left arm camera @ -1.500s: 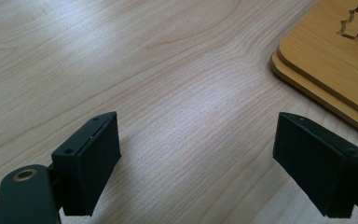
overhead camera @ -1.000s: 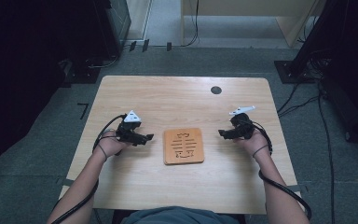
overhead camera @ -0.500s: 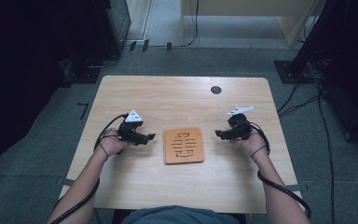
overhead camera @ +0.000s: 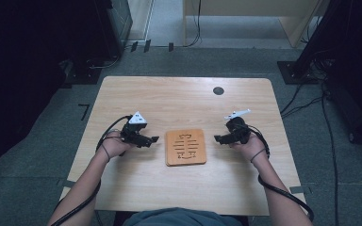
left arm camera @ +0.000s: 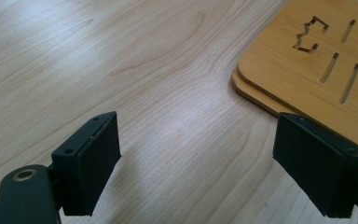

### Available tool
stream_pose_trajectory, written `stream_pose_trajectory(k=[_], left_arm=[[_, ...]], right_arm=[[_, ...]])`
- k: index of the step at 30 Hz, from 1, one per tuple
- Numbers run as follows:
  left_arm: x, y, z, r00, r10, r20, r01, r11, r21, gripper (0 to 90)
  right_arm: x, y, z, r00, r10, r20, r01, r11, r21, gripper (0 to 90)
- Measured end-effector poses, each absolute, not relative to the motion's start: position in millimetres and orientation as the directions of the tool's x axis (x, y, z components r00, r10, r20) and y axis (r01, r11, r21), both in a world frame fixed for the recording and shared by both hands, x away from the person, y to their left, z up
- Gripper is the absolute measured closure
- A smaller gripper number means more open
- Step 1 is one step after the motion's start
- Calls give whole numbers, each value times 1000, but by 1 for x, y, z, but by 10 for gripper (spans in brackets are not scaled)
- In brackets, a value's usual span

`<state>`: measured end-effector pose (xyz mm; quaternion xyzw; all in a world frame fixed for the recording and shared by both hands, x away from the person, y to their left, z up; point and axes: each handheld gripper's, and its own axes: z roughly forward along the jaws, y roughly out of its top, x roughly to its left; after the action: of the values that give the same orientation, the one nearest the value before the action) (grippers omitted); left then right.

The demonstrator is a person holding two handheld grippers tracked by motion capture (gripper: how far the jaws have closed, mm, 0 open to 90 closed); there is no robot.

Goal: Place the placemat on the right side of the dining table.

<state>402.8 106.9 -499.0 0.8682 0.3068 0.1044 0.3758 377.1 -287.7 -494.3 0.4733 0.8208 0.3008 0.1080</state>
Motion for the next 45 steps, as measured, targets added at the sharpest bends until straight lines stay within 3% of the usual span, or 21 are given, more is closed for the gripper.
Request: stream_pose_trajectory(k=[45], left_arm=[[397,86,-503,826,563,-34,419,-572,705,139]], right_arm=[[373,-254,-496,-577,809,110,679,400,615,242]])
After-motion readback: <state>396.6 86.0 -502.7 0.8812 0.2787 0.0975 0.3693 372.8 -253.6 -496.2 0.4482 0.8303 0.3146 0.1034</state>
